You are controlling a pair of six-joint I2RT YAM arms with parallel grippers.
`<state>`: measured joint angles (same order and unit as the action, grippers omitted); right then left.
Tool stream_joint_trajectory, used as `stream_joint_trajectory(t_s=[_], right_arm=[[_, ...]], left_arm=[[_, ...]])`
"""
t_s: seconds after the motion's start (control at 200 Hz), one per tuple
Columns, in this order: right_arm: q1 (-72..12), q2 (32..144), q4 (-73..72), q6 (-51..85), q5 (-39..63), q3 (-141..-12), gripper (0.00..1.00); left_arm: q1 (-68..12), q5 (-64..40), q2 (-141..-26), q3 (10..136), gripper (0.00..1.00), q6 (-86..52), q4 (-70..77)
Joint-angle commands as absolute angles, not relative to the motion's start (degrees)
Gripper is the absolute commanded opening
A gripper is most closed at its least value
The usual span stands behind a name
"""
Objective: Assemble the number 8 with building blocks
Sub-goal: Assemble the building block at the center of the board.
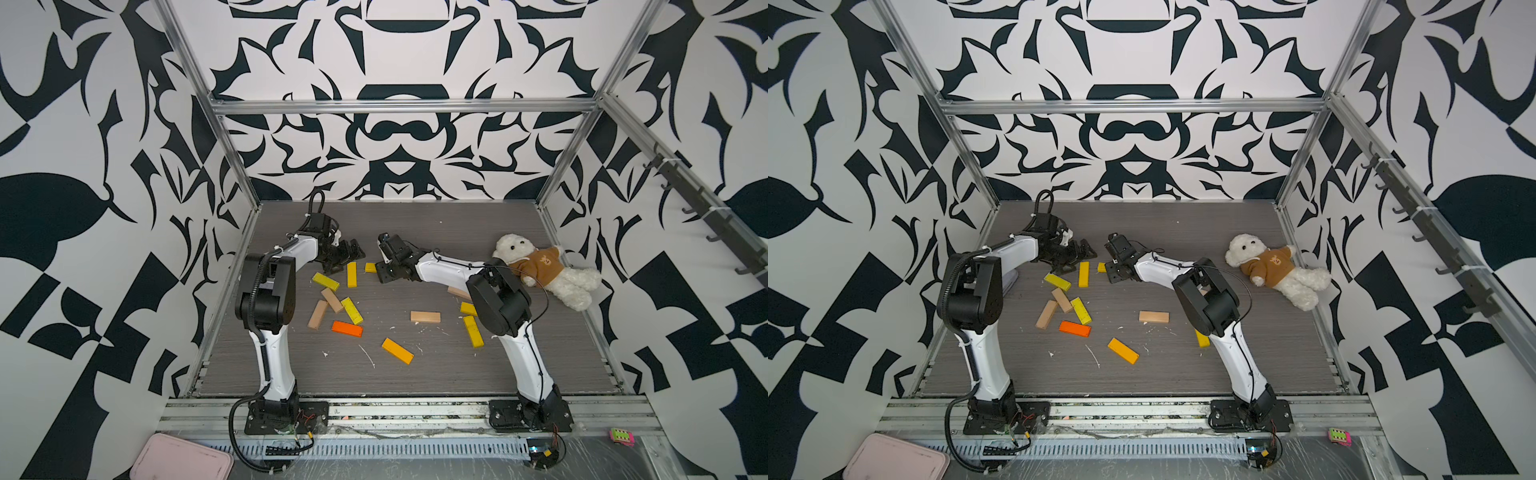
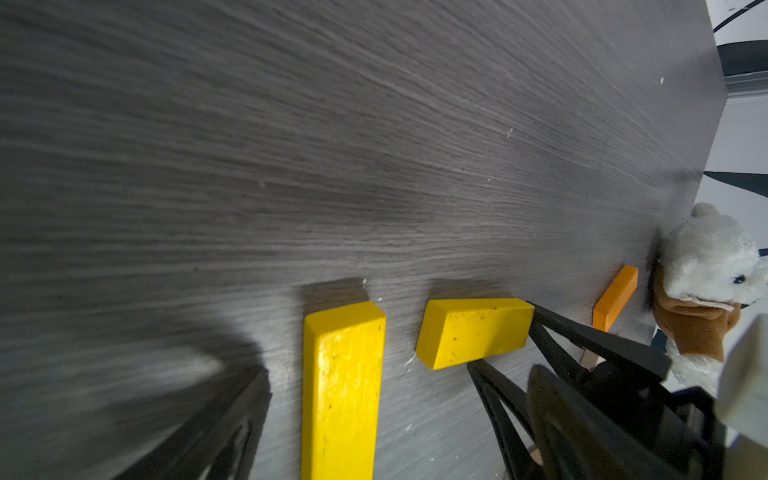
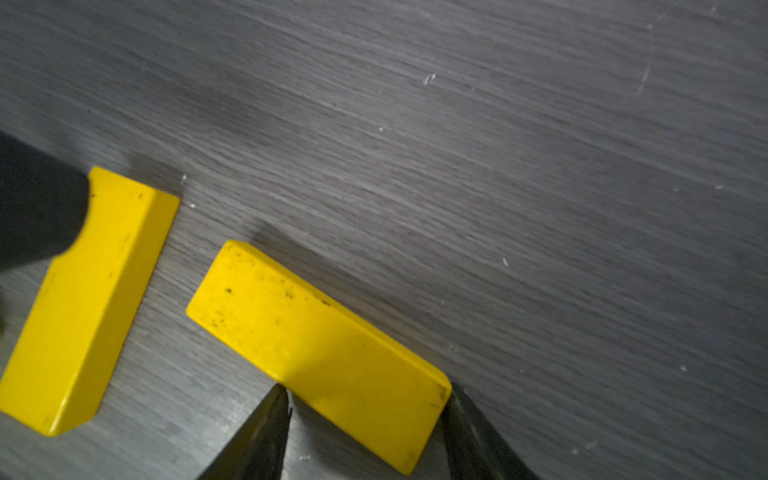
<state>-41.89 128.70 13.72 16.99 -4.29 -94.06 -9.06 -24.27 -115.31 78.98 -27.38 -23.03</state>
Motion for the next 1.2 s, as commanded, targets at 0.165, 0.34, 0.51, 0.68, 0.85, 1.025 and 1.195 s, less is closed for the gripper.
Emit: stream_joint_trajectory(t_s=[0.165,0.34,0.51,0.68,0.85,1.025,1.195], right_arm=[[-42.36,129.45,15.22,14.81,-3.46,-97.67,0.61],[-42.39,130.42,15.13,11.91,-0.71,-99.17,0.6],[-42.37,131.28,15.74,10.55,-0.11,-100.8,0.59],[-42.52,131.65,15.38,10.55,0.92,-101.38,0.59],[-42.63,131.84,14.86,10.63,1.58,-101.53,0.59],[-42.73,131.92,14.85,10.55,1.58,-101.75,0.59],[-42.72,132.01,14.85,10.46,0.67,-101.81,0.59]], left_arm=[[-9.05,-27.33,-117.28,81.29,0.99,-27.43,-24.26],[-9.04,-27.52,-117.86,81.96,0.99,-27.64,-24.42],[-9.01,-27.23,-117.7,82.22,0.99,-27.98,-24.79],[-9.03,-27.37,-117.55,82.22,0.99,-28.12,-25.13],[-9.09,-27.59,-117.69,82.71,0.99,-28.12,-25.35],[-9.26,-27.9,-118.28,83.39,0.99,-28.04,-25.57],[-9.82,-28.21,-119.07,84.15,0.99,-28.12,-25.63]])
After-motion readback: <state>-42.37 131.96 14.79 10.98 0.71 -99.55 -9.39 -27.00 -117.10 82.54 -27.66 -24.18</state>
